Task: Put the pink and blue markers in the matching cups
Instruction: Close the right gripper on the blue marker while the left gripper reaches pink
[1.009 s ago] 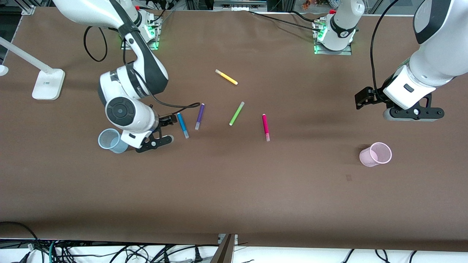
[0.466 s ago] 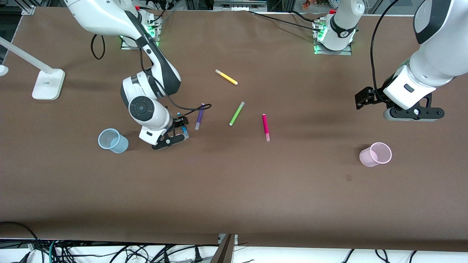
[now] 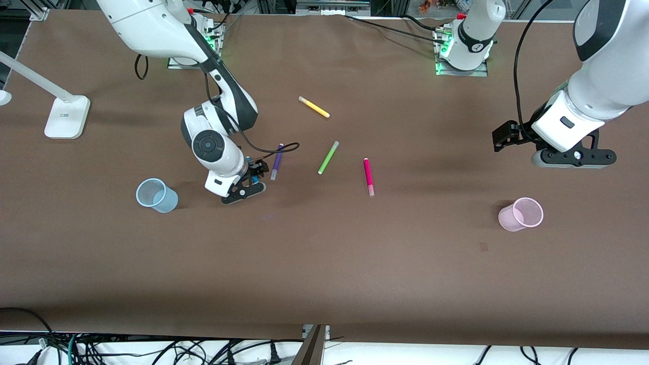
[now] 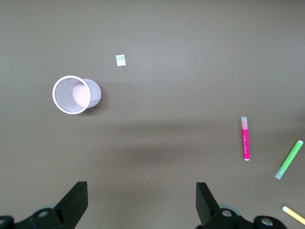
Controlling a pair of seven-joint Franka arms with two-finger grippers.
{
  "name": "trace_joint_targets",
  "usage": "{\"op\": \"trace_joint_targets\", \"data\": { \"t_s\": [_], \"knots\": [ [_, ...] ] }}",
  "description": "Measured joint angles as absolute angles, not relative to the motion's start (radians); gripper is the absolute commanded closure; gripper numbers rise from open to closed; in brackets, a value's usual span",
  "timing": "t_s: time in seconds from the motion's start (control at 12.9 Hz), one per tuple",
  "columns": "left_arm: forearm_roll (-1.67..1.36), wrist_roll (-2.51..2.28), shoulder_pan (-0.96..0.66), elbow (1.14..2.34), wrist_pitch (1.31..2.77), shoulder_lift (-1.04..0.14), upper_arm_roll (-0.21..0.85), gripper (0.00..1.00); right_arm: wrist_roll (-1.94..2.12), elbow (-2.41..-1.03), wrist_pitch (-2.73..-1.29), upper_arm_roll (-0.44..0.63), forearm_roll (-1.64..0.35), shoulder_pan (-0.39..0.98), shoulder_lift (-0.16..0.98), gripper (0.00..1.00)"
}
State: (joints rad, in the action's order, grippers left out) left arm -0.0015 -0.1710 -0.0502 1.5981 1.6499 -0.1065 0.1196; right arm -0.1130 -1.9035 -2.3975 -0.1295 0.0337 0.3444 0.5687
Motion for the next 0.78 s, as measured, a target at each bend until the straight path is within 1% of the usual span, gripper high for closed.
{"op": "trace_joint_targets", "data": {
  "t_s": [0.23, 0.31, 0.39, 0.54, 0.62, 0.7, 0.78],
  "knots": [
    [-0.002, -0.171, -0.050, 1.598, 1.650, -0.107, 0.120, 0.00, -0.113, -1.910, -2.464, -0.129, 0.035, 0.345, 0.603, 0.01],
    [-0.002, -0.171, -0.050, 1.598, 1.650, -0.107, 0.120, 0.00, -0.113, -1.911, -2.475, -0.129, 0.036, 0.347, 0.610, 0.07],
    [-0.002, -0.171, -0.050, 1.598, 1.650, -0.107, 0.120, 0.00, -0.113, -1.912, -2.482, -0.129, 0.037, 0.348, 0.613, 0.16],
    [-0.002, -0.171, -0.050, 1.598, 1.650, -0.107, 0.120, 0.00, -0.112, -1.912, -2.487, -0.129, 0.053, 0.351, 0.614, 0.40],
    [-0.002, -0.171, -0.050, 1.598, 1.650, -0.107, 0.120, 0.00, -0.112, -1.912, -2.487, -0.129, 0.063, 0.353, 0.614, 0.54],
    [-0.002, -0.171, -0.050, 1.598, 1.650, -0.107, 0.120, 0.00, -0.112, -1.912, -2.488, -0.128, 0.070, 0.353, 0.612, 0.71],
    [-0.002, -0.171, -0.050, 1.598, 1.650, -0.107, 0.120, 0.00, -0.111, -1.912, -2.488, -0.126, 0.072, 0.353, 0.609, 0.78]
  ]
}}
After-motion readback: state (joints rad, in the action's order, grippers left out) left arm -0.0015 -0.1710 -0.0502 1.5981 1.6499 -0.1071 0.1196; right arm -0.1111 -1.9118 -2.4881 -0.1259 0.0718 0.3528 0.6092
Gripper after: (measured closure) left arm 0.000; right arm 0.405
